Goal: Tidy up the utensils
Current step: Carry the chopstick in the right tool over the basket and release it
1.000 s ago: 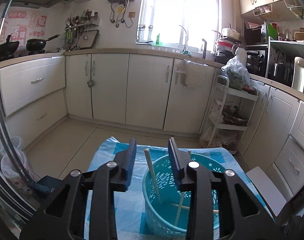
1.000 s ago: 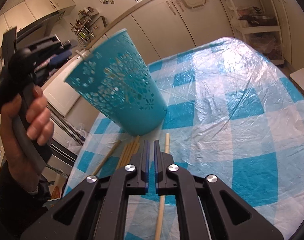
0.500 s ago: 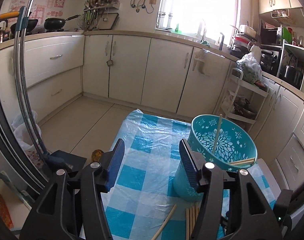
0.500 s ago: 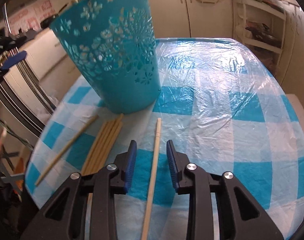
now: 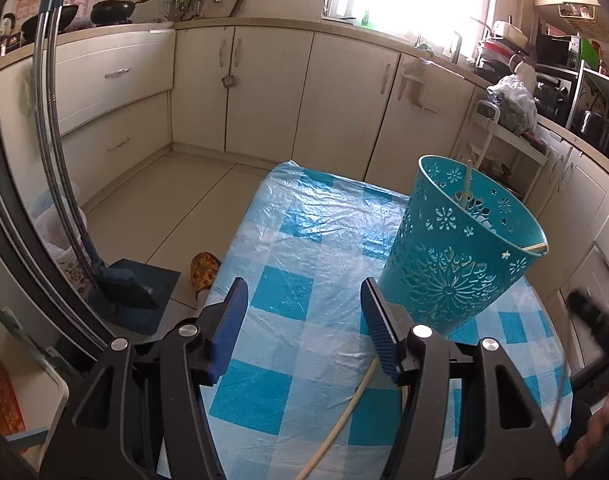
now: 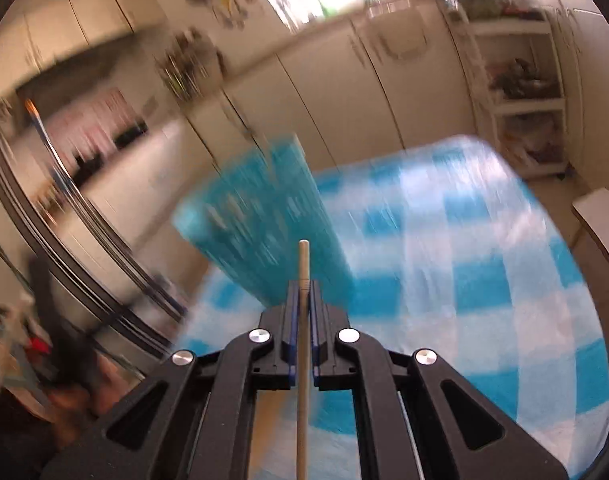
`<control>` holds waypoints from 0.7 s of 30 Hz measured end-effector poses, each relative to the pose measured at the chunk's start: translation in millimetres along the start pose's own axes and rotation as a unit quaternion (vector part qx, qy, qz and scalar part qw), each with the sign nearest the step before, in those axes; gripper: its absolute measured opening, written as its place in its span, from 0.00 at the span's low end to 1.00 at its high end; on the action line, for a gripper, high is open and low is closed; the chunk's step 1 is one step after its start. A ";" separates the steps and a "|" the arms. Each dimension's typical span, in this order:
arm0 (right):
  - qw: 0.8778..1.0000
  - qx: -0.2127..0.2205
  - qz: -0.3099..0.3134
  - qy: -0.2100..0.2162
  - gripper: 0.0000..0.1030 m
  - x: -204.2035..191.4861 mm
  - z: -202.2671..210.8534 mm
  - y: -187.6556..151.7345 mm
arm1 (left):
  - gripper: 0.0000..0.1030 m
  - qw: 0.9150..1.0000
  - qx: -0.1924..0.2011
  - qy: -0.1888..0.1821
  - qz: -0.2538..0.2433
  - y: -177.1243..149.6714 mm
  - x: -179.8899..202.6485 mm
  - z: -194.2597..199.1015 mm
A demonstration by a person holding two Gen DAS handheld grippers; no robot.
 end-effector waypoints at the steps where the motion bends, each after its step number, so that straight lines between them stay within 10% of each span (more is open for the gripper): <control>1: 0.999 0.028 0.009 0.014 0.06 -12.2 4.0 19.5 | 0.54 1.000 -0.004 -0.001 0.002 -1.5 -0.8 0.2; 11: 0.976 0.196 0.091 -0.004 0.06 -66.8 -47.2 126.3 | 0.59 1.000 -0.016 -0.018 -0.006 -15.0 -5.4 16.2; 21: 0.983 0.147 0.086 -0.064 0.07 -28.3 -77.9 88.7 | 0.60 0.999 -0.025 -0.022 -0.004 -21.1 -9.5 16.6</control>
Point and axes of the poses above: each gripper's, at about its wrist camera, not at the fingertips, and z roughly against the way its jaws point, x to its right, y to its top, the point moved 5 cm from there along -z, roughly the way its jaws point, and after that the axes turned 12 degrees about y, right-handed, at the moved point
